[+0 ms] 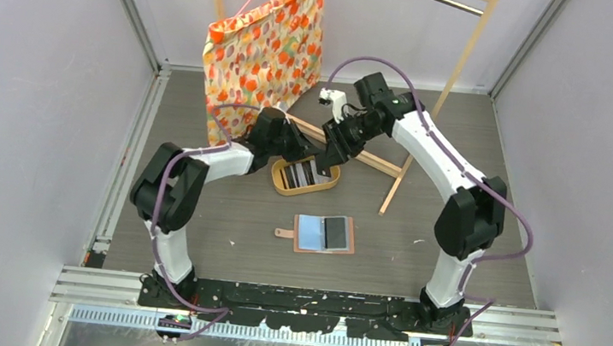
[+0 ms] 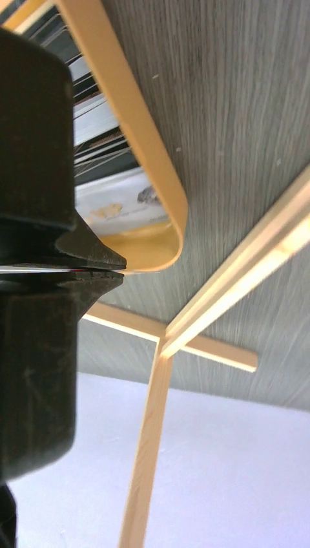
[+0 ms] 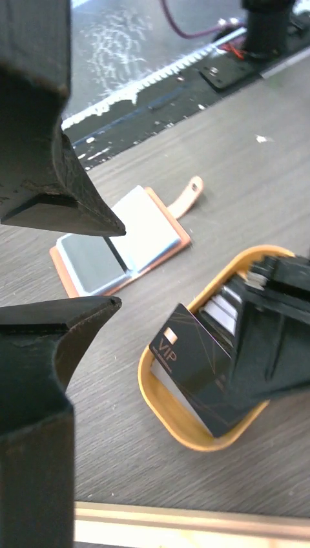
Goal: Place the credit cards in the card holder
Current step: Pick up the credit card from the storage box.
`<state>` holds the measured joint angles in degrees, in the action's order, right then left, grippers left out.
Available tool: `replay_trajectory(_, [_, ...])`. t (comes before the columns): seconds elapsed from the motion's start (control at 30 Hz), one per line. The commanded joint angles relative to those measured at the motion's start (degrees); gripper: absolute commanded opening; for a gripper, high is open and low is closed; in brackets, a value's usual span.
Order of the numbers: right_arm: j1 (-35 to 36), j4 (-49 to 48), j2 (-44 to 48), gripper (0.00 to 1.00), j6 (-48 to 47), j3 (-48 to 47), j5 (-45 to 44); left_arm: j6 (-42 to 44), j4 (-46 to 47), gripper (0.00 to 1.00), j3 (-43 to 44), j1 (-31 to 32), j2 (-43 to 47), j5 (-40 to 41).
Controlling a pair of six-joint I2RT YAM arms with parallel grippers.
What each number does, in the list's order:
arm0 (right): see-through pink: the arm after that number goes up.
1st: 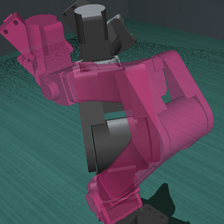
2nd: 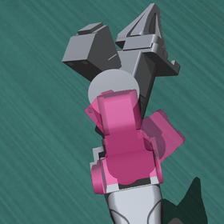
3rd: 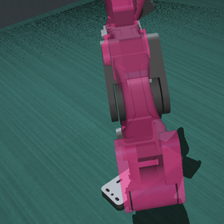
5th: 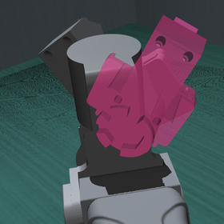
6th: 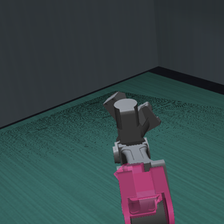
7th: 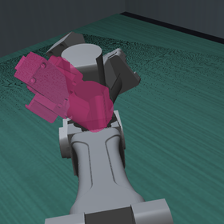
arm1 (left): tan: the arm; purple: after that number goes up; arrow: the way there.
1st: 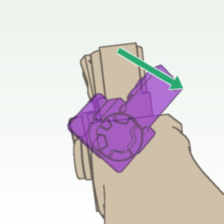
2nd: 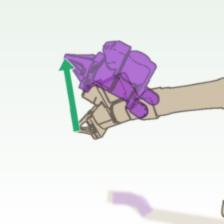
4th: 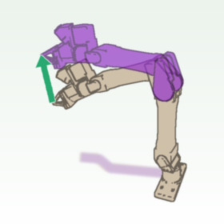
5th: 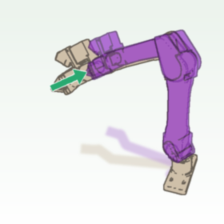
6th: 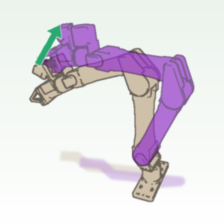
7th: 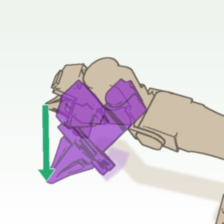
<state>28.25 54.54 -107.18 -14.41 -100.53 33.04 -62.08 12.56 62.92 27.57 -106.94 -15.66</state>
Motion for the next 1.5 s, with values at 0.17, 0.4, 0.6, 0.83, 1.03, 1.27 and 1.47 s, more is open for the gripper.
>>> replay_trajectory(0.17, [-0.7, 5.2, 20.2, 0.46, -22.5, 14.8, 12.1, 9.1, 1.8, 0.0, -8.9, -0.4, 18.4, -4.5])
replay_trajectory(0.4, [-8.2, 0.8, 33.7, 0.56, -29.7, 31.3, 24.0, 18.9, 8.0, 0.01, -21.8, 3.3, 33.3, -13.7])
replay_trajectory(0.6, [-10.5, -17.3, 35.9, 0.63, -12.9, 42.1, 30.1, 22.5, 9.5, 0.01, -31.1, 6.9, 44.1, -15.8])
replay_trajectory(0.83, [-8.9, -29.8, 31.4, 0.7, 1.2, 46.4, 33.9, 23.7, 24.3, 0.01, -45.3, 10.5, 55.4, -7.9])
replay_trajectory(1.03, [-3.5, -44.3, 29.3, 0.73, 16.0, 50.3, 32.1, 17.7, 34.4, 0.0, -50.4, 10.8, 57.0, -0.1])
replay_trajectory(1.27, [-0.1, -62.1, 28.1, 0.69, 35.6, 52.8, 27.4, 8.5, 47.3, 0.0, -55.7, 10.8, 54.9, 6.7])
replay_trajectory(1.47, [2.2, -66.6, 26.0, 0.59, 41.9, 52.5, 27.2, 5.8, 50.9, 0.0, -55.2, 11.4, 53.4, 7.7])
